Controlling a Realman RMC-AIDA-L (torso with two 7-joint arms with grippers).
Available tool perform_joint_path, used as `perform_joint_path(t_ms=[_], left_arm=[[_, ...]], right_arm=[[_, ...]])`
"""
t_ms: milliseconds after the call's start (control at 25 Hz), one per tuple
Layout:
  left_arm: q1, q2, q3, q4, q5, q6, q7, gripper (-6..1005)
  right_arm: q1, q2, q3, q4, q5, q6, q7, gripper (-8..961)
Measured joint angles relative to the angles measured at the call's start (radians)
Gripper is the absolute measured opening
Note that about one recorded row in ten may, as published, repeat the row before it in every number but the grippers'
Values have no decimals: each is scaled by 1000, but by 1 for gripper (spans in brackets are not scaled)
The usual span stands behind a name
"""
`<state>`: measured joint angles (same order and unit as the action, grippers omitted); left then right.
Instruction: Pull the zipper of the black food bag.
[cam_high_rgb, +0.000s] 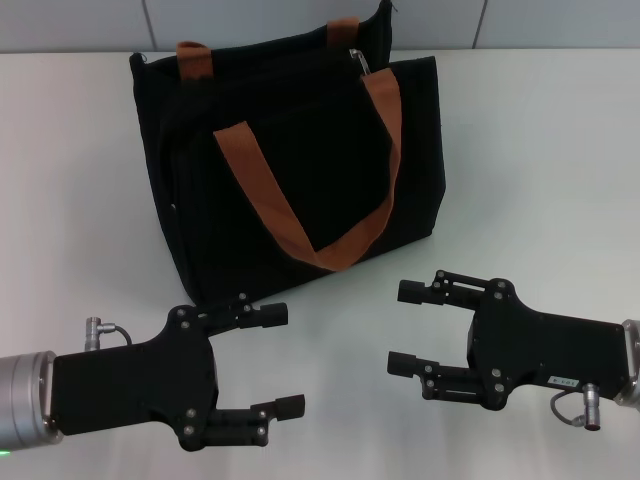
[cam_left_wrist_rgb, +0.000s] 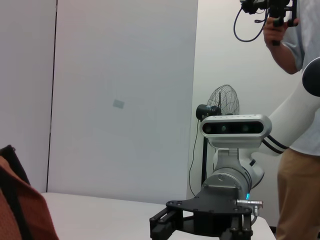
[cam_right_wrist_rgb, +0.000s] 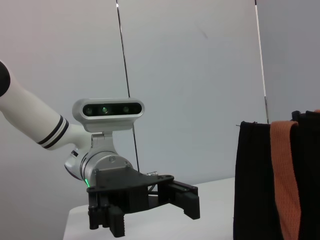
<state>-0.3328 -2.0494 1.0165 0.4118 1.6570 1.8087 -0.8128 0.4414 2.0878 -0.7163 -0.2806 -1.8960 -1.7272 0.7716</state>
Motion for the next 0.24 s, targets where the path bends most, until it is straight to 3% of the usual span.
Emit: perform_joint_path(t_ms=[240], left_arm=[[0, -8, -1, -5, -2, -1, 24, 838]], right_arm=[[-1, 0, 7, 6, 2, 0, -7, 740]])
